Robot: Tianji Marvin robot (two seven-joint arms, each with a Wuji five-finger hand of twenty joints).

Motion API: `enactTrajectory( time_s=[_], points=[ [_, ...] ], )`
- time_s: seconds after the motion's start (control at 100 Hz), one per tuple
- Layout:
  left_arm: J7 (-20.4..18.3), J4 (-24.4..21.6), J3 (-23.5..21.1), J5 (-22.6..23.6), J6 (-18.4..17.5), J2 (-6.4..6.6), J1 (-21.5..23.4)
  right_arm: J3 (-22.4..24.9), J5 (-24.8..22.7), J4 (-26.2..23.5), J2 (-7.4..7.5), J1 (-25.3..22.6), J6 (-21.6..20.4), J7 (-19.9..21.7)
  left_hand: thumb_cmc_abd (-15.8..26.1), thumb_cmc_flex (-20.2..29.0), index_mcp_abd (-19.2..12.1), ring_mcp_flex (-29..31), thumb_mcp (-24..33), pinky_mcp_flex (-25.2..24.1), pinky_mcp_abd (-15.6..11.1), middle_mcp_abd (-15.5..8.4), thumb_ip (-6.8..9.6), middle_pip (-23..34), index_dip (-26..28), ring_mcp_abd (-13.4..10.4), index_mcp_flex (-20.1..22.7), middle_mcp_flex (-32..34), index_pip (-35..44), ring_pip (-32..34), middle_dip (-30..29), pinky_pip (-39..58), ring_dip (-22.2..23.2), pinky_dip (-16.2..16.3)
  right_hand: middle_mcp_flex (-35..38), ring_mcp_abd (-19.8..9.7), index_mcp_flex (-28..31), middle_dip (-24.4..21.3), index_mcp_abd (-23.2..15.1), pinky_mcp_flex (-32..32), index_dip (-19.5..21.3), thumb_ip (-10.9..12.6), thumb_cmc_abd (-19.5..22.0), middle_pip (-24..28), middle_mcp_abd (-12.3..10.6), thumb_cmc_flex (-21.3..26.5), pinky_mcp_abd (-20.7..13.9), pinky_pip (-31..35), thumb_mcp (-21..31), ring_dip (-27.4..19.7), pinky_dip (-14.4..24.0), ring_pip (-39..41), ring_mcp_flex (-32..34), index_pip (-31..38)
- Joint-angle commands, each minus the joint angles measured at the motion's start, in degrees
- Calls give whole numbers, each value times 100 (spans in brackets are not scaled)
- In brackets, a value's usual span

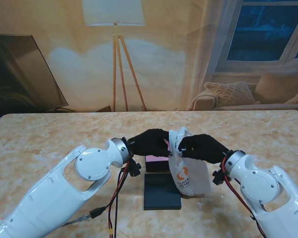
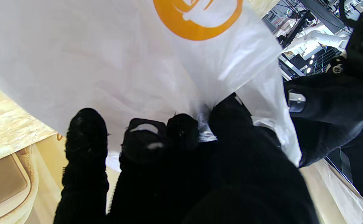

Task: Pack mini donuts into a plastic bag, tie the opening and put the bag into the gift box

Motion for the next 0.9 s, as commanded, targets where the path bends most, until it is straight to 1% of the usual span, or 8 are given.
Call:
enactTrajectory(
  time_s=[0.0,0.26,0.44,0.53,0.58,0.64,0.73,0.89],
  points=[
    [-5,-18,9,-22,91,-92,122,-29,-4,9,-37,-31,25,66,-388,-204,-273,49,305,-58,-132,-237,-240,243,-91,-240,187,-19,203,254,309,133,311,162,34,-74,260,83,-460,37,254,65,497,155,-37,444,38,204,432,-2,34,168,159,367],
    [676,47,52,-105,253,-299,290,-103,23,36,-46,26,121,51,-1073,-589,-416,52,821,-72,-237,-352,-488,731,-229,-491,399,-85,649,879,1036,388,987,426,73,-84,286,65,-417,110,241,42,451,169,-28,447,48,255,471,-22,35,189,242,369],
    [829,127,112,-102,259,-350,298,-196,83,86,-47,139,266,103,-1155,-808,-430,-84,1085,-205,-225,-407,-480,834,-256,-543,400,-227,489,1055,1265,314,1281,472,128,-75,320,42,-381,158,225,25,411,173,-7,447,64,289,511,-41,26,207,307,375],
    [960,149,143,-109,274,-393,315,-249,137,115,-41,197,324,162,-1213,-670,-496,-81,972,-212,-206,-461,-578,957,-238,-573,528,-215,615,1191,1412,303,1449,498,149,-71,330,33,-376,173,225,22,414,172,-6,446,69,297,533,-50,19,208,318,379],
    [910,158,141,-179,271,-386,305,-266,153,126,-37,216,337,186,-849,-210,-478,-114,598,-249,-180,-438,-444,873,-361,-526,518,-231,663,1101,1422,217,1478,485,152,-65,332,28,-372,171,225,21,421,168,-9,442,71,296,543,-54,14,207,322,377],
    [778,154,117,-294,272,-358,298,-265,159,125,-35,216,345,200,-562,-137,-238,-162,526,-300,-161,-395,-264,684,-408,-459,372,-265,263,933,1278,105,1384,430,145,-63,333,24,-372,171,228,19,420,165,-3,435,74,297,555,-60,6,207,323,377],
    [449,130,46,-436,269,-280,284,-232,139,107,-35,190,348,196,144,-85,262,-458,613,-521,-2,-179,360,-48,-330,-175,27,-435,-735,70,535,-281,710,236,143,-61,329,25,-373,168,234,20,415,172,15,433,75,298,571,-66,-2,208,319,378],
    [-51,123,-92,-624,184,-153,232,-150,106,65,-31,130,348,201,874,405,521,-712,413,-677,86,5,611,-743,-517,76,-294,-479,-1492,-1275,-403,-938,-785,-186,129,-43,319,29,-348,141,239,20,406,184,17,433,92,294,588,-61,-12,228,299,378]
  ],
)
